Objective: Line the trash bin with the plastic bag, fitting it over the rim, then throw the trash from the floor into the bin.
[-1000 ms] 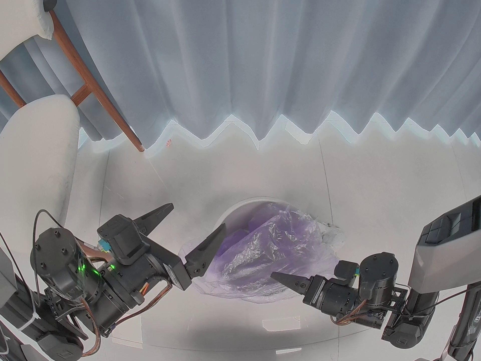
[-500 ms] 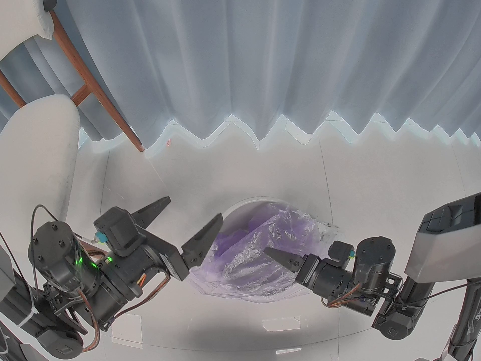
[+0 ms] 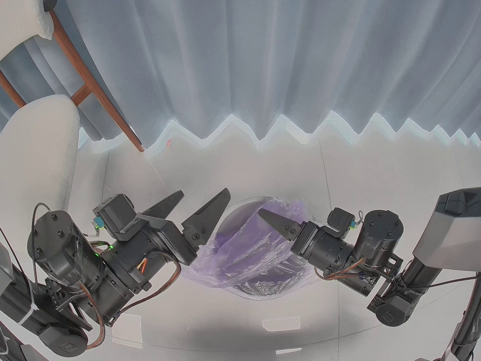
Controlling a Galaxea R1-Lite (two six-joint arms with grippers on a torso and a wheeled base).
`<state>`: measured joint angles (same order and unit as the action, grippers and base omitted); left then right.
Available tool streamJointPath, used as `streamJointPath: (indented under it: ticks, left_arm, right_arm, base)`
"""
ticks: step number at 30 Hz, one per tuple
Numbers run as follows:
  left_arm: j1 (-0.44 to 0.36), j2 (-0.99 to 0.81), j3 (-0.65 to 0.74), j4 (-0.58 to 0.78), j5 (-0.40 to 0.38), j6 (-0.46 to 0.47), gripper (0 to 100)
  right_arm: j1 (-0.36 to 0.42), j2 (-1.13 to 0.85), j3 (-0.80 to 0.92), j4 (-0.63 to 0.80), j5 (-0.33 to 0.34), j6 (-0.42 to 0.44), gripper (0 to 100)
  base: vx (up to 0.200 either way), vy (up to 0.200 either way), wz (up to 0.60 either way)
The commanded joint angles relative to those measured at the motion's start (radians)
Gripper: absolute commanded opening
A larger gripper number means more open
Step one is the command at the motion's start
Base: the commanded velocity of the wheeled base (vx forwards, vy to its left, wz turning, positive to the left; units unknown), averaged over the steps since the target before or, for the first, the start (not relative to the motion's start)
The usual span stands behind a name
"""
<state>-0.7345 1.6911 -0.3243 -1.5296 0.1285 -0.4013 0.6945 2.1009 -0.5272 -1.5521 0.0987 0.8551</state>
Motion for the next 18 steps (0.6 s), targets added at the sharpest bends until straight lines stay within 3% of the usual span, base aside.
streamJointPath:
  ticks: [1, 6, 12, 14, 18]
  left_arm:
    - [-0.075, 0.076, -0.033, 0.031, 0.0, -0.183, 100]
    - [-0.094, 0.16, -0.047, 0.031, -0.007, -0.395, 100]
    - [-0.102, 0.162, -0.03, 0.034, -0.032, -0.504, 100]
    - [-0.103, 0.15, -0.013, 0.026, -0.03, -0.617, 100]
    - [-0.115, 0.105, 0.039, 0.025, -0.026, -0.686, 100]
  right_arm:
    - [-0.003, -0.03, -0.007, -0.019, -0.001, -0.011, 100]
    - [-0.015, -0.042, -0.005, -0.019, -0.002, -0.008, 100]
    - [-0.03, -0.045, 0.001, -0.019, -0.005, -0.007, 100]
    - [-0.038, -0.05, 0.006, -0.019, -0.033, 0.002, 100]
    - [-0.044, -0.045, -0.005, -0.019, -0.037, 0.005, 100]
  base:
    - [0.0, 0.0, 0.0]
    - [0.0, 0.0, 0.0]
    - [0.0, 0.0, 0.0]
    - [0.0, 0.0, 0.0]
    - [0.0, 0.0, 0.0]
